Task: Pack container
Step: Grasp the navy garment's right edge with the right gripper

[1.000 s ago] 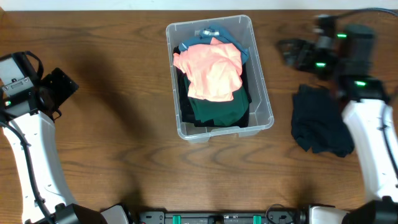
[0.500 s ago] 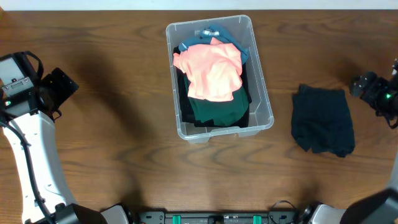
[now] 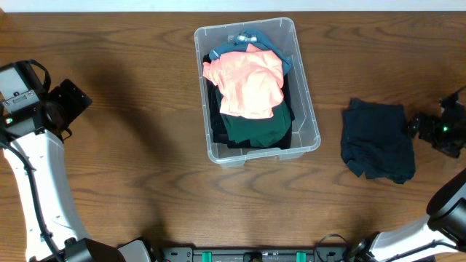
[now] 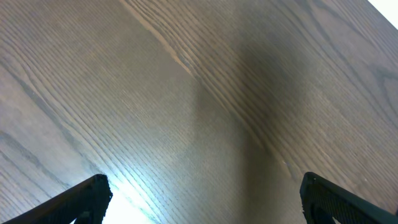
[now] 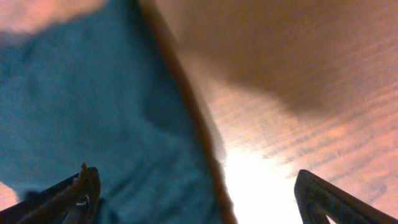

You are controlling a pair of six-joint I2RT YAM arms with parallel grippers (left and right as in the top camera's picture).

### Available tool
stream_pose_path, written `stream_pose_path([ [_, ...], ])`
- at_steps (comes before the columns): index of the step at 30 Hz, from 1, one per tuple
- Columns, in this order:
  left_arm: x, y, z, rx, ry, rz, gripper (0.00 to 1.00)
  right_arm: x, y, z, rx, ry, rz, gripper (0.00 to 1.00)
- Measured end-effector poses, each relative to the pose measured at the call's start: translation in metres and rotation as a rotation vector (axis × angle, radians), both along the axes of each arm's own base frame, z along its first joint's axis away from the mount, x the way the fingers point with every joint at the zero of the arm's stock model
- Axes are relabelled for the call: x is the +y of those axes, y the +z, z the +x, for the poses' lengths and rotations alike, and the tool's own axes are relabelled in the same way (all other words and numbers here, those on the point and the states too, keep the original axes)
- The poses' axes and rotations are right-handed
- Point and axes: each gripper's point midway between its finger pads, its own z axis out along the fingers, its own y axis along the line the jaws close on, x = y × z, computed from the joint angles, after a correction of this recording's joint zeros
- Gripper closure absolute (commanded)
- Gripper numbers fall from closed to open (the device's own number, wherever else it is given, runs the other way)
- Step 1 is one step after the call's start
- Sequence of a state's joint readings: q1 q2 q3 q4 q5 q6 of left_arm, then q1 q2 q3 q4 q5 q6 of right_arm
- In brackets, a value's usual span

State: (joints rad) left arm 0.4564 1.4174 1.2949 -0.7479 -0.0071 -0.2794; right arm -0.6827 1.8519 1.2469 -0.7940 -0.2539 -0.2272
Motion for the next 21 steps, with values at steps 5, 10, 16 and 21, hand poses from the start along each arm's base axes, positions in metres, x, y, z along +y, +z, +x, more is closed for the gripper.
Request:
stream_pose_path([
  [5,0.0,0.0,0.0,0.0,0.0,0.0,0.02,0.009,-0.013,-0.01,0.024,0.065,0.07,0.08],
  [10,0.0,0.0,0.0,0.0,0.0,-0.001,0.02,0.018,-0.032,-0.01,0.043,0.1,0.143,0.14],
  [16,0.0,0.0,0.0,0.0,0.0,0.0,0.02,0.022,-0.035,-0.001,0.012,0.106,0.207,0.3],
  [21,0.0,0.0,0.0,0.0,0.0,0.0,0.02,0.039,-0.035,-0.001,0.006,0.102,0.319,0.32],
])
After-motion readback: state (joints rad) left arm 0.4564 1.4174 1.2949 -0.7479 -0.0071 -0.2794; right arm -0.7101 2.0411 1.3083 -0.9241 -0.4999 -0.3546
